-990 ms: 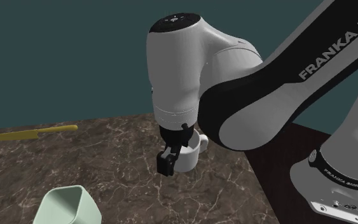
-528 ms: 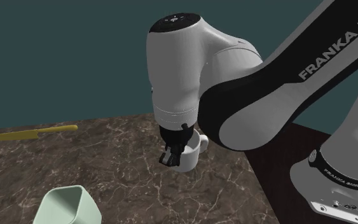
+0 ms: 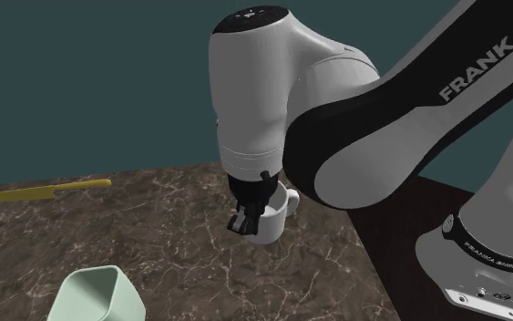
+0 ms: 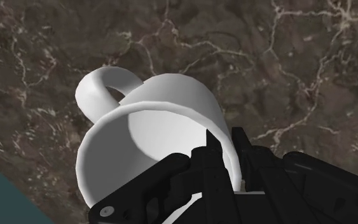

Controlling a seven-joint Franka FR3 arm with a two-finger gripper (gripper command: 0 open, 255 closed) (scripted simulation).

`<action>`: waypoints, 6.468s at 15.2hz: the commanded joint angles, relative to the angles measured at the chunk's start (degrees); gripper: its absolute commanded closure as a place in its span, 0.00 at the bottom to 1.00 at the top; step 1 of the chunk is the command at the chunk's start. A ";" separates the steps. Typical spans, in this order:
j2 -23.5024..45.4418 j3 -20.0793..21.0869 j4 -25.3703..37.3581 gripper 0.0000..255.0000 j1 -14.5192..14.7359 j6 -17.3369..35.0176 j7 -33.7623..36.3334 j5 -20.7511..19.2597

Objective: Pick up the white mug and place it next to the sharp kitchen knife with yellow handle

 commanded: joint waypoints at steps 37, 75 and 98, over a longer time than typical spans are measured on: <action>0.31 0.68 27.66 1.00 0.30 -27.31 3.21 -1.53; 50.87 -1.28 82.11 1.00 14.25 -34.92 16.02 -21.33; 53.94 -2.11 78.87 0.00 14.23 -28.77 16.75 -22.43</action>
